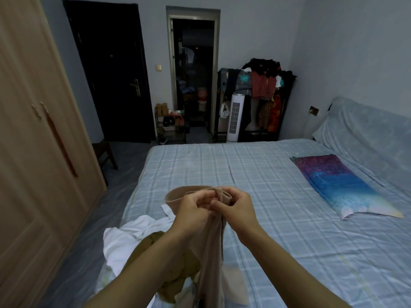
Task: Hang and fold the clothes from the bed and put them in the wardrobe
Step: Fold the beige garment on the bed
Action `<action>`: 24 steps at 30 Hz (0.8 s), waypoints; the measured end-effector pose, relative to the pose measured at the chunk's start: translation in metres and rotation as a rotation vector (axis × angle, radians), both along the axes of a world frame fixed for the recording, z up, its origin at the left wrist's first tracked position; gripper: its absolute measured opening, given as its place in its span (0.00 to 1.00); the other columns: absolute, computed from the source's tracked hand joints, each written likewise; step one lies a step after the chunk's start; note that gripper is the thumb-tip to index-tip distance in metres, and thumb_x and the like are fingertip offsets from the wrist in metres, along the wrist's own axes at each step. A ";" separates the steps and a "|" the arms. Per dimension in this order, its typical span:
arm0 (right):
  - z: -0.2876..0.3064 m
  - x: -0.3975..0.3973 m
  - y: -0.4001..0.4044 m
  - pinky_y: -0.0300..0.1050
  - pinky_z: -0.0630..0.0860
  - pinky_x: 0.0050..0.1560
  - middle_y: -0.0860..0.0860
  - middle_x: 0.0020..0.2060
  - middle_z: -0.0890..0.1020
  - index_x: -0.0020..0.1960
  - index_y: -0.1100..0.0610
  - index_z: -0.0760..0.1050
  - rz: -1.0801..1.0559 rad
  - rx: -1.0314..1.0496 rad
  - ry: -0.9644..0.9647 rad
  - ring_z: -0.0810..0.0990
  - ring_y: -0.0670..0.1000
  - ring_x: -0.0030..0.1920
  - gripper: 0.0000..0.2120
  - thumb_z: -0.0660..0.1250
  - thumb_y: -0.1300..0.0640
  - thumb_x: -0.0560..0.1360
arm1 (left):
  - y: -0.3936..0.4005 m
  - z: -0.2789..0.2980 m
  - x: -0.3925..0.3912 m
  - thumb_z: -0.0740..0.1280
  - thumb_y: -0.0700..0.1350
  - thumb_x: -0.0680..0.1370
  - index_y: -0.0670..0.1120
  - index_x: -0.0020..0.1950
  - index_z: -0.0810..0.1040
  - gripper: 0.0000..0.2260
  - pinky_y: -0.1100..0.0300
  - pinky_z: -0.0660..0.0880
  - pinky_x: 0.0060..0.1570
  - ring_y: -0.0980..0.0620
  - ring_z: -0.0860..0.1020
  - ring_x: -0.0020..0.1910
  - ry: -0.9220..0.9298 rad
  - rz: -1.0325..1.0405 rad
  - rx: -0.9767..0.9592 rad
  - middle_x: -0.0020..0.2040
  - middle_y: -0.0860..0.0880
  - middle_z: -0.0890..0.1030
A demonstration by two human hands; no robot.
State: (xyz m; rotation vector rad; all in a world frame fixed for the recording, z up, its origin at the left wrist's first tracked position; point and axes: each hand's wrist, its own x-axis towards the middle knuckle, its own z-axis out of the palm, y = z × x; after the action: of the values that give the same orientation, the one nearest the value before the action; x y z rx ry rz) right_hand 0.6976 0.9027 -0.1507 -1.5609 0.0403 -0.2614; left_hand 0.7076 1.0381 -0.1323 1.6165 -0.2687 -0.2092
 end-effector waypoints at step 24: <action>0.014 0.011 -0.027 0.40 0.79 0.42 0.54 0.41 0.84 0.52 0.56 0.81 0.081 -0.231 -0.188 0.83 0.51 0.42 0.09 0.67 0.67 0.77 | 0.078 -0.002 0.067 0.71 0.69 0.66 0.62 0.65 0.74 0.29 0.46 0.46 0.74 0.46 0.37 0.79 -1.061 -0.324 1.290 0.81 0.52 0.38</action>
State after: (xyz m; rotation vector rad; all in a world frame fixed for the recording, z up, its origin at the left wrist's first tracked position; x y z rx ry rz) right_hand 0.7089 0.8753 -0.1366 -1.7556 -0.2061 -0.3569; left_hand 0.7745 1.1157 -0.1341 2.8470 -1.4326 0.3553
